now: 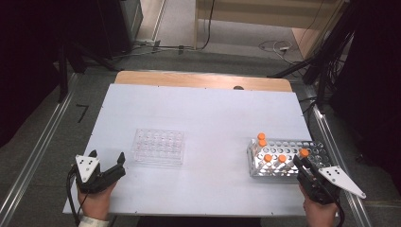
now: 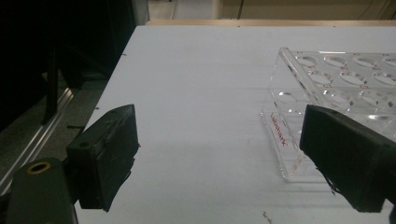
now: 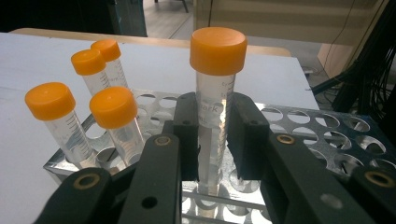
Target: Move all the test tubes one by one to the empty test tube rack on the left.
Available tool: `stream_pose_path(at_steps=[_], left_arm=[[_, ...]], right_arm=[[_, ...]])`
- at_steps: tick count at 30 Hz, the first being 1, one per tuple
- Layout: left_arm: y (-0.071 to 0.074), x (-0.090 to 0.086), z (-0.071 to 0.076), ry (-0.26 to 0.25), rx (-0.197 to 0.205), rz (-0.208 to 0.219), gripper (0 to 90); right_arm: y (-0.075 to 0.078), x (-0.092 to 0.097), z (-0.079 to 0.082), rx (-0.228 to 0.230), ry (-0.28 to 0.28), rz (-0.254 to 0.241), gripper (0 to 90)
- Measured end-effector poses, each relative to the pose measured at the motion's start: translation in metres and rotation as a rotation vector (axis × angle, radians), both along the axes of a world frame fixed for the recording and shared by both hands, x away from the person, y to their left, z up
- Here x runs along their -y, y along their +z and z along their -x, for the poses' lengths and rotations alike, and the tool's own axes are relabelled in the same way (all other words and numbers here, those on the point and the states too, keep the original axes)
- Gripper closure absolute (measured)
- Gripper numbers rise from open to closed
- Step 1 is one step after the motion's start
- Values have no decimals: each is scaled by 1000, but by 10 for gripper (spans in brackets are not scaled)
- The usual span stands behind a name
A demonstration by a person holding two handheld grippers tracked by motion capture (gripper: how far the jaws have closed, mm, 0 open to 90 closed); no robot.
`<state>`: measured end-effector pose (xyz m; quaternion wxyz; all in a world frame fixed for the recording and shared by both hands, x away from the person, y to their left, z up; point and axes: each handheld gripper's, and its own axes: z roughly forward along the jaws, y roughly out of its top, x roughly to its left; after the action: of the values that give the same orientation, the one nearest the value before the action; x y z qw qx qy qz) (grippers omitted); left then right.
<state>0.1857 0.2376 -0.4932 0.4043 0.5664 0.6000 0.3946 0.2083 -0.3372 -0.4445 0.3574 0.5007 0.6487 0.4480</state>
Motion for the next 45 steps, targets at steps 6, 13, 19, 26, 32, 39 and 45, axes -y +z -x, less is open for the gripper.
stream_pose_path(at_steps=[6, 13, 19, 26, 32, 39, 45], left_arm=[[0, 1, -1, -8, -7, -8, 119], [-1, 3, -2, -25, -14, -6, 120], [0, 4, 0, -35, -12, 11, 120], [2, 5, 2, -46, -11, 23, 120], [3, 6, 2, -60, -13, 32, 120], [12, 6, 1, -113, -10, 57, 120], [28, 12, -4, -169, 10, 64, 128]], right_arm=[[5, 0, 3, 5, 9, -1, 722], [20, 5, 8, 26, 16, -27, 722], [26, 5, 15, 38, 36, -41, 722], [30, 5, 25, 45, 57, -47, 723], [31, 1, 33, 35, 96, -48, 722], [30, -7, 38, 26, 151, -63, 722], [28, -18, 37, 10, 187, -52, 722]])
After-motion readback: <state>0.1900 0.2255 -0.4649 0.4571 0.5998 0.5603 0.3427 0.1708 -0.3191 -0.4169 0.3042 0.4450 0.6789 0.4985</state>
